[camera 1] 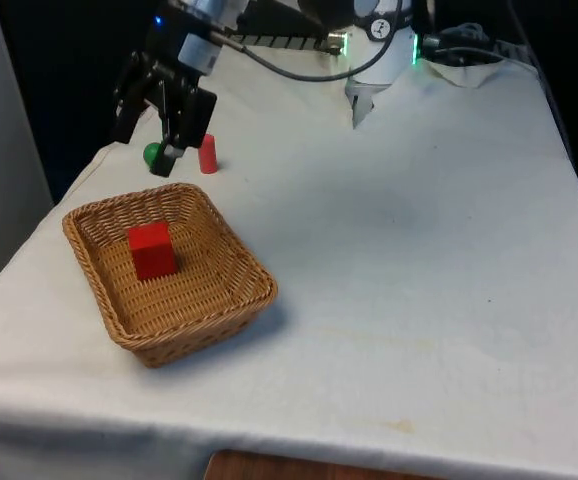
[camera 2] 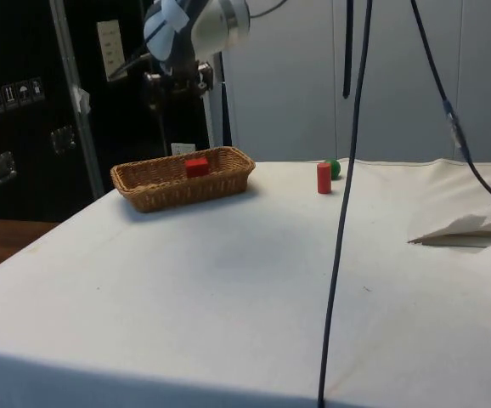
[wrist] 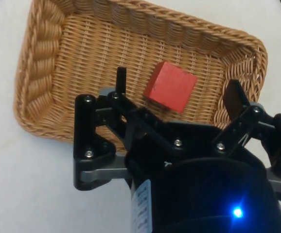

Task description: Pick up the object to the left of the cylinder and place it into the basket.

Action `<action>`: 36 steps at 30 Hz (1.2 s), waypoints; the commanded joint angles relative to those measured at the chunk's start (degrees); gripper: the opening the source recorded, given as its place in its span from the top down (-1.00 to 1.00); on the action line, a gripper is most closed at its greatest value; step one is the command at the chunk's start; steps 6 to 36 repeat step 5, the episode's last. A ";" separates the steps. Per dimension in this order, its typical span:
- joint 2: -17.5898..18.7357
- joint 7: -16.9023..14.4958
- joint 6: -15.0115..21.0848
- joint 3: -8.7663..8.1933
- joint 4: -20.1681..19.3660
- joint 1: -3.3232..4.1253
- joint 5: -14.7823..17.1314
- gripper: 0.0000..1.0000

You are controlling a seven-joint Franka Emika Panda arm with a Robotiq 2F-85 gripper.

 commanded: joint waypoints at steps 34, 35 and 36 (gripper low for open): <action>-0.29 0.11 -0.63 -0.74 -0.11 0.69 -0.11 -1.00; -0.29 0.11 -0.63 -0.74 -0.11 0.69 -0.11 -1.00; -0.29 0.11 -0.63 -0.74 -0.11 0.69 -0.11 -1.00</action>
